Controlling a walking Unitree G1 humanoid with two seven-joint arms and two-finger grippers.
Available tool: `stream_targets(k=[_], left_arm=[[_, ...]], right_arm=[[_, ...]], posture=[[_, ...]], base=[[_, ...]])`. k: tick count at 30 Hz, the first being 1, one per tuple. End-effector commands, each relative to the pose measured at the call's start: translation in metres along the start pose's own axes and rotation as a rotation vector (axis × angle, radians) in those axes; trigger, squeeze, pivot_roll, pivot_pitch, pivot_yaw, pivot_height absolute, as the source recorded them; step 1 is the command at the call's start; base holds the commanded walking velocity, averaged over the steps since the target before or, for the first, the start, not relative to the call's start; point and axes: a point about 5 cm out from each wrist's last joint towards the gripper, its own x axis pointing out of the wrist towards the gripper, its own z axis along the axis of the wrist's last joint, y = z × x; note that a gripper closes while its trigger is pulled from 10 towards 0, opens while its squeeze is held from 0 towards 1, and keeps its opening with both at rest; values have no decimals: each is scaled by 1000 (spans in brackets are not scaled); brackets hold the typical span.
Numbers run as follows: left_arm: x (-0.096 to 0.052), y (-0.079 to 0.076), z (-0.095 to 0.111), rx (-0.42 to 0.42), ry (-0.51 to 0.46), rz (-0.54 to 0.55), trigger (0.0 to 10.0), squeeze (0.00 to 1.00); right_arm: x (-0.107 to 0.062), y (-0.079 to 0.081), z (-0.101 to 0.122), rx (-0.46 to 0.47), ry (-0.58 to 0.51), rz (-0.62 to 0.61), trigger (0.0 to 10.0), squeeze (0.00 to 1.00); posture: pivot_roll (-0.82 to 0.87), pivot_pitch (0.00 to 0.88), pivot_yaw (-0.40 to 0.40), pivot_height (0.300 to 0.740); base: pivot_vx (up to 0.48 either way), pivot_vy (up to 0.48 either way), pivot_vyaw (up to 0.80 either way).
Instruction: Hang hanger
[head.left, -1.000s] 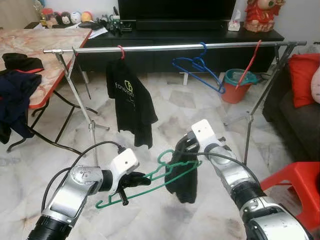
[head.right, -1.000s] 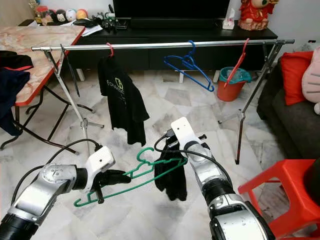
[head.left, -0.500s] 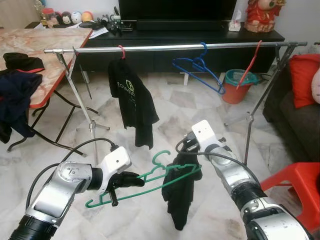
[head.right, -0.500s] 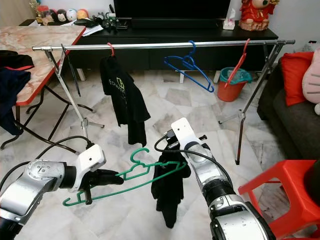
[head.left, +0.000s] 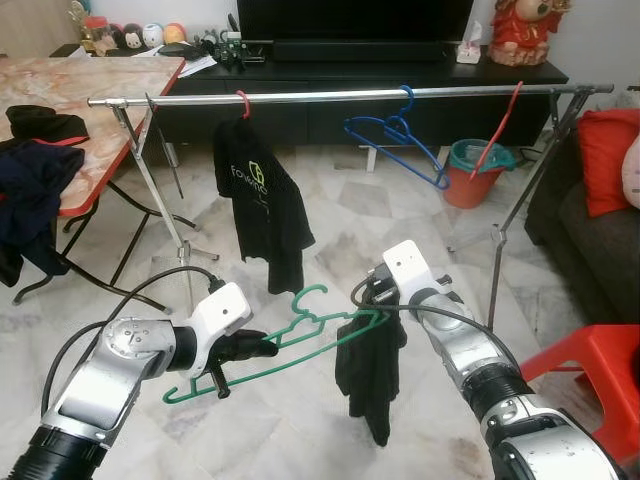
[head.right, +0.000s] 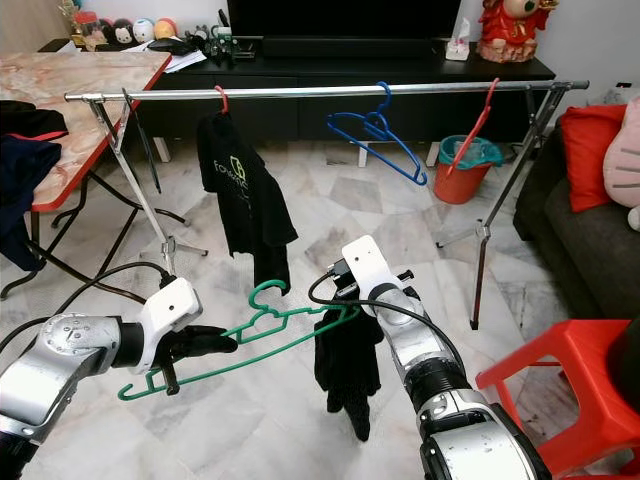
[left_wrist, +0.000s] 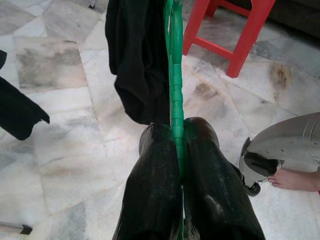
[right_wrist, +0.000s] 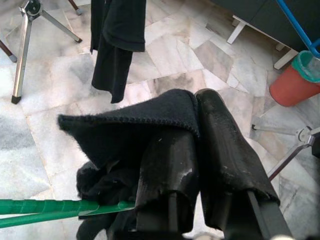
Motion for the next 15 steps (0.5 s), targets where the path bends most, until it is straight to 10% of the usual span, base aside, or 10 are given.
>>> stream_targets(k=[1, 15], left_arm=[[-7, 5, 6, 23, -7, 19, 10000, 0], [0, 5, 6, 8, -35, 39, 10000, 0]], right_arm=[[0, -2, 4, -4, -17, -8, 10000, 0], [0, 0, 6, -9, -19, -1, 10000, 0]], posture=[[-82, 0, -26, 740], [-83, 0, -29, 740]], base=[[0, 0, 0], [0, 0, 0]])
